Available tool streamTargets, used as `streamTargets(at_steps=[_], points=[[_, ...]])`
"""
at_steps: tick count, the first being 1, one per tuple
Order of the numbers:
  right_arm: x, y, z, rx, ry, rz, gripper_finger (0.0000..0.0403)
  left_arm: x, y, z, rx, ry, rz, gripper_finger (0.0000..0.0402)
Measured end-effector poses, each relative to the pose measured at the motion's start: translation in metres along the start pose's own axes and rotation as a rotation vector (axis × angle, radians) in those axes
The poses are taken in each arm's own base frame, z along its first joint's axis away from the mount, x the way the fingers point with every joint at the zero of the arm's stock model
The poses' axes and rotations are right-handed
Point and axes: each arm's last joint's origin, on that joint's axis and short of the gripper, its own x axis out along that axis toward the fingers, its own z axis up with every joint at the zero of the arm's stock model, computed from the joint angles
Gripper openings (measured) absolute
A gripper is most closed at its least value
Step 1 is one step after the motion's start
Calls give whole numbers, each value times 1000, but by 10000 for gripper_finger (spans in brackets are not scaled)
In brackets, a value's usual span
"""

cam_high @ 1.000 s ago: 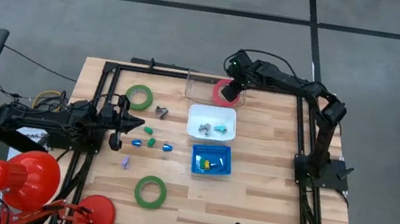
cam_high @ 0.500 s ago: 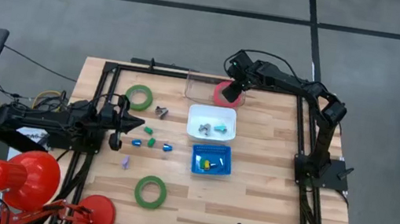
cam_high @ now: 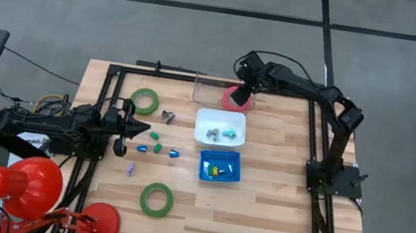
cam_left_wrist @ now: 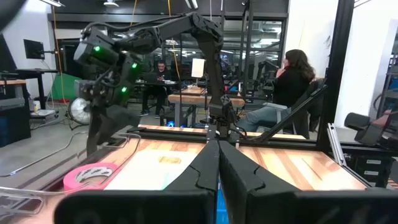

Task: Pick and place Stapler, Stapler remover, tape
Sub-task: Put the top green tape into the transparent bin

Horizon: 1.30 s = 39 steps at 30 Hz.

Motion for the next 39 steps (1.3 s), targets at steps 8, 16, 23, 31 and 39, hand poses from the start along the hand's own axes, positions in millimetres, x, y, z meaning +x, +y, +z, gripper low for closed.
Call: streamTargets(at_steps=[8,16,23,31,39], points=[[-31,12,4,-27,-80,16,214,0,0,0,0,0,0,3],[-58,41,7,-91,-159,58,214,0,0,0,0,0,0,3],[-71,71,10,-149,-243,104,214,0,0,0,0,0,0,3],[-79,104,9,-214,-301,155,214,0,0,0,0,0,0,3],[-85,128,4,-268,-309,195,214,0,0,0,0,0,0,3]])
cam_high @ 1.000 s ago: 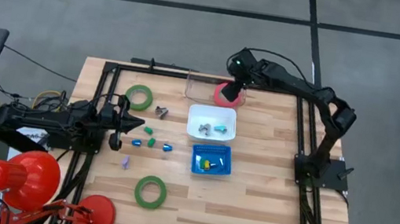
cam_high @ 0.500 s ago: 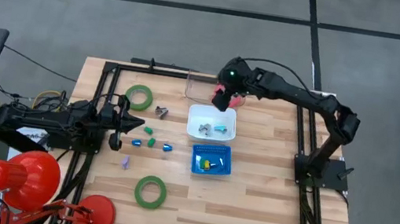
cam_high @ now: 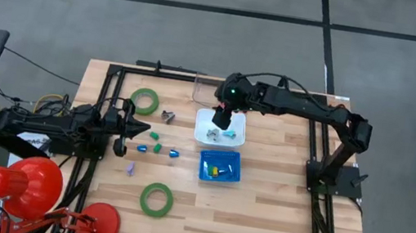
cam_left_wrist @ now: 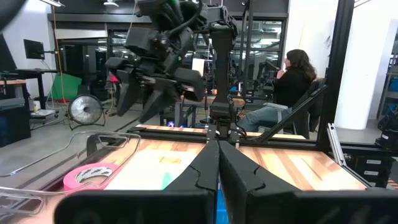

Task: Pick and place Stapler, Stapler remover, tape
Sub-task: Put the top green tape into the transparent bin

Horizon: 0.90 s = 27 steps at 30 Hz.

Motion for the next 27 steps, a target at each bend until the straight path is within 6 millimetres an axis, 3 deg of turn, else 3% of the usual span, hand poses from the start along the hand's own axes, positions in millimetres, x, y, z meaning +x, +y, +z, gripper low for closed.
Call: streamTargets(at_steps=[14,27], points=[[-1,33,2,-40,-58,57,209,0,0,0,0,0,0,3],[20,47,-22,72,-80,180,141,0,0,0,0,0,0,3]])
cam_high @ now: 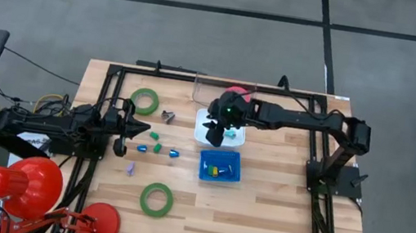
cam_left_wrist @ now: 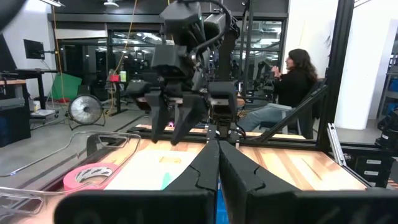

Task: Pick and place Stapler, Stapler remover, tape
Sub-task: Put the top green tape into the transparent bin

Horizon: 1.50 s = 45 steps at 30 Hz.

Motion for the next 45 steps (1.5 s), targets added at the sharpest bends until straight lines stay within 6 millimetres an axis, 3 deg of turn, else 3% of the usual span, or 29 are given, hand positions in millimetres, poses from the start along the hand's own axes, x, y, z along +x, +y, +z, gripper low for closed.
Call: streamTargets(at_steps=[8,18,30,40,45], points=[[-10,23,-13,-42,-90,57,96,0,0,0,0,4,-1,3],[-45,47,-53,-107,-216,147,73,1,0,-1,1,15,0,3],[-76,32,-103,-98,-255,143,52,1,0,-1,0,11,0,3],[-89,12,-140,-66,-271,101,4,1,0,-1,0,5,0,3],[-95,5,-155,-55,-292,87,4,1,0,0,0,4,0,3]])
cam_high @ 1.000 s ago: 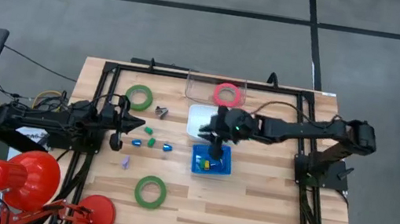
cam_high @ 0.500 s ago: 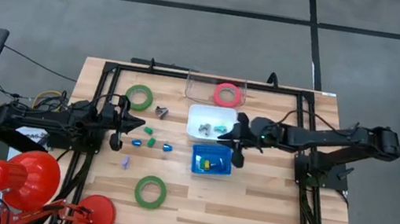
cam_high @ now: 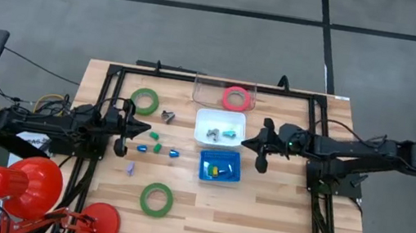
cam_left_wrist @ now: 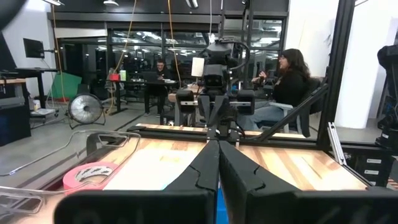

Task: Pick and place Stapler, Stapler remover, tape
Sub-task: Put the top green tape into the transparent bin

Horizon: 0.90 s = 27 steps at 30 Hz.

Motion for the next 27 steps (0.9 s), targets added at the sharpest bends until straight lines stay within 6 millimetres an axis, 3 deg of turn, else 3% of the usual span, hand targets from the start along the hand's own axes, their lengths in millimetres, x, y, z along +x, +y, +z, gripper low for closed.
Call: streamTargets(at_steps=[10,27], points=[[-17,-5,-21,-81,-40,-16,1,0,0,0,0,-2,0,3],[-42,5,-51,-152,-115,53,1,0,0,1,0,-6,0,3]])
